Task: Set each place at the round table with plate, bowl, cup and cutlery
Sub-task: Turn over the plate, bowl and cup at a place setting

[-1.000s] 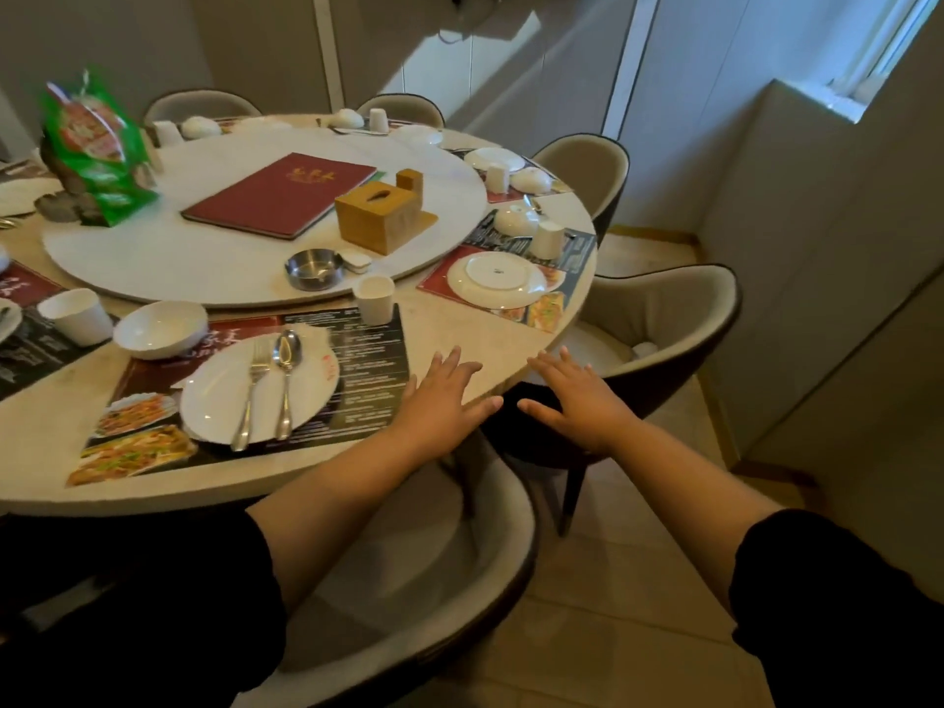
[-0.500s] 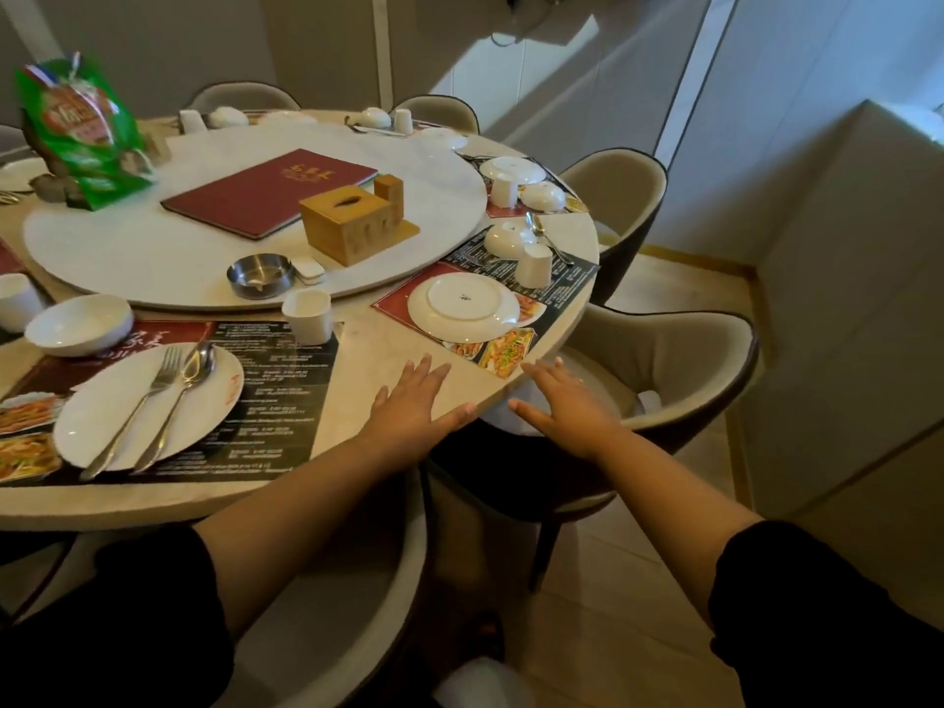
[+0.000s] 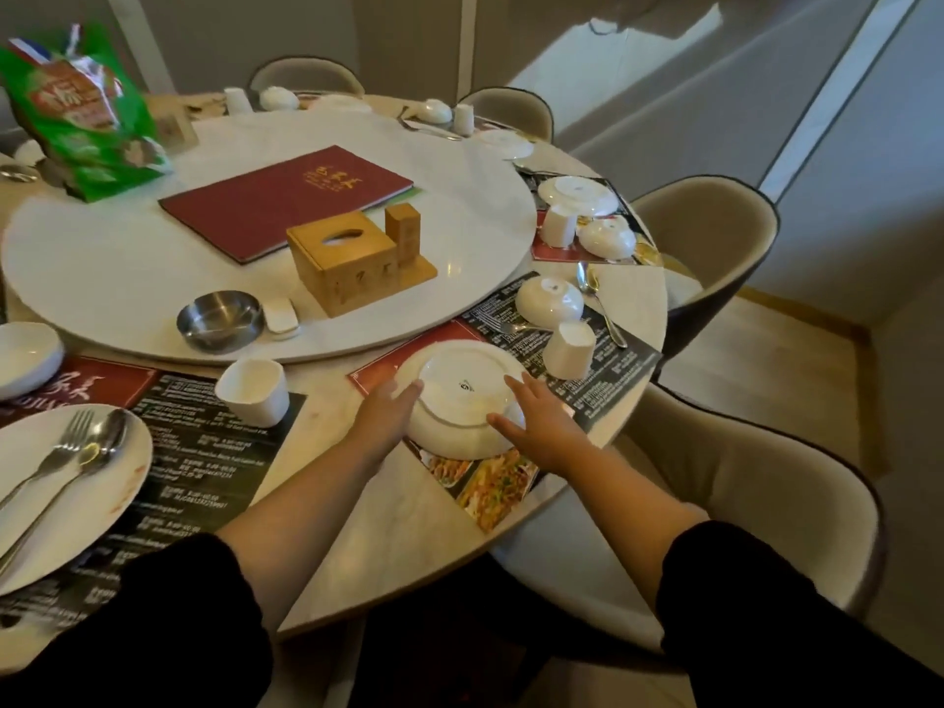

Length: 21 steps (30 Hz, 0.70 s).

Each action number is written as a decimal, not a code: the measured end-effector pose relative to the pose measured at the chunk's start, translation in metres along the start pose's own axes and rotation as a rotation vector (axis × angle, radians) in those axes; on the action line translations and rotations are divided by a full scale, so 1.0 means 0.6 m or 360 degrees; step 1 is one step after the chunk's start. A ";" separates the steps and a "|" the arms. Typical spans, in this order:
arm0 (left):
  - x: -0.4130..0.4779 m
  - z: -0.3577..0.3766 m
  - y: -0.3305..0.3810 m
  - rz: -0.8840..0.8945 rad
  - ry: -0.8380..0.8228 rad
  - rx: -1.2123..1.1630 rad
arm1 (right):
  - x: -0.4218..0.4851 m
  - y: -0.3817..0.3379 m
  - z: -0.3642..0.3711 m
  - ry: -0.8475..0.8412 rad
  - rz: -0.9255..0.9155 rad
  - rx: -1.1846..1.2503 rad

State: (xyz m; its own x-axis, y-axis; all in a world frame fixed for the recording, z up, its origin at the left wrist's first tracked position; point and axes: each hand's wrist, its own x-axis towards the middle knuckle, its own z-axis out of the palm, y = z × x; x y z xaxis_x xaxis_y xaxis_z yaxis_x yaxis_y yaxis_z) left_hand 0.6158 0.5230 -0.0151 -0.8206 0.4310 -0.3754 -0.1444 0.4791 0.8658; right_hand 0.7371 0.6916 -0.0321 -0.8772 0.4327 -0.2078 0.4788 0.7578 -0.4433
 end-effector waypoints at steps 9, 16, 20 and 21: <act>0.038 0.011 0.011 -0.0385 0.0260 -0.0247 | 0.094 0.028 0.035 -0.0070 -0.0171 -0.0078; 0.045 0.032 0.022 -0.0536 0.0468 -0.0456 | 0.101 0.045 0.047 -0.0040 -0.0236 -0.0015; 0.043 0.048 0.024 -0.0579 0.0548 -0.0556 | 0.100 0.052 0.044 -0.0040 -0.0303 0.0058; 0.040 0.051 0.030 -0.0582 0.0567 -0.0580 | 0.099 0.054 0.042 -0.0044 -0.0323 0.0096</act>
State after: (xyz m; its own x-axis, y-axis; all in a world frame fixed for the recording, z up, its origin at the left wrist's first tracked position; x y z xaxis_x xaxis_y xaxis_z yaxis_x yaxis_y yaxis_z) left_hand 0.6103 0.5654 -0.0190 -0.8074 -0.0231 -0.5895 -0.5783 0.2286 0.7831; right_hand 0.6997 0.7295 -0.0811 -0.9566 0.2599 -0.1321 0.2897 0.7971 -0.5298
